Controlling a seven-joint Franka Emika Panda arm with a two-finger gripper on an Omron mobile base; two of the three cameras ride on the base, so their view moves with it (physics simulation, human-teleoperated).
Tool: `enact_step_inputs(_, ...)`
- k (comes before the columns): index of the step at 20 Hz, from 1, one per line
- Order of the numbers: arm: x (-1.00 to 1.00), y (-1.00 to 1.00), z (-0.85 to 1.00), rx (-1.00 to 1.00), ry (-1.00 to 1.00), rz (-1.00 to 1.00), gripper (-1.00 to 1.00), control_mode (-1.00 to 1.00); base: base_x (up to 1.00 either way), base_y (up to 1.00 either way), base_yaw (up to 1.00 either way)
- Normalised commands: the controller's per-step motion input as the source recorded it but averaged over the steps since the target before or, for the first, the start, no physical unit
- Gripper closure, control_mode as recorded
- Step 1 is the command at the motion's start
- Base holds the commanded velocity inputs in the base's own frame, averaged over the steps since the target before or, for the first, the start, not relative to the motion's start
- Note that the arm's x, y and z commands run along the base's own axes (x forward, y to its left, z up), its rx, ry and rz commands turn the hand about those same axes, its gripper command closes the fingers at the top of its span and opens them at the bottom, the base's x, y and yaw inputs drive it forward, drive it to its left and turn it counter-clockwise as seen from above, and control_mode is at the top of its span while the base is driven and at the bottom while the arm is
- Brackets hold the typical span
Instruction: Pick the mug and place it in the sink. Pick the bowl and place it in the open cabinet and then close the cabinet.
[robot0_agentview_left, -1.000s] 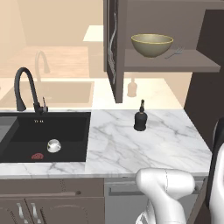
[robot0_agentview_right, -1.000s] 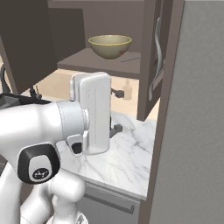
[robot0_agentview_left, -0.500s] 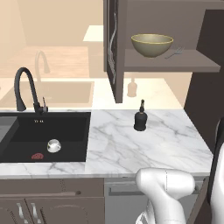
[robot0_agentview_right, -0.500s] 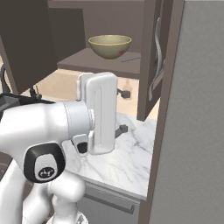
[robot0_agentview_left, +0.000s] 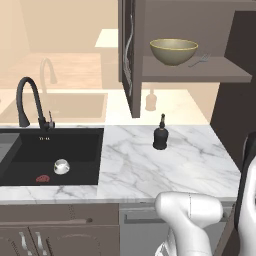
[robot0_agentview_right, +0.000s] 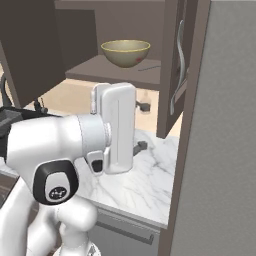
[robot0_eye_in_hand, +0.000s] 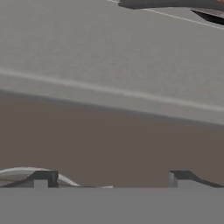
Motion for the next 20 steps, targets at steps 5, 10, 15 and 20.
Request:
enact_step_inputs(5,0.14,-0.13,-0.02,0.00,0.00,0.00,-1.00,-1.00,0.00,0.00,0.00)
enact_step_inputs(10,0.01,-0.31,0.00,0.00,0.00,0.00,-1.00,-1.00,0.00,0.00,0.00)
enact_step_inputs(15,0.05,-0.25,-0.01,0.00,0.00,0.00,-1.00,-1.00,0.00,0.00,0.00)
enact_step_inputs(20,0.18,-0.22,-0.05,0.00,0.00,0.00,-1.00,-1.00,0.00,0.00,0.00)
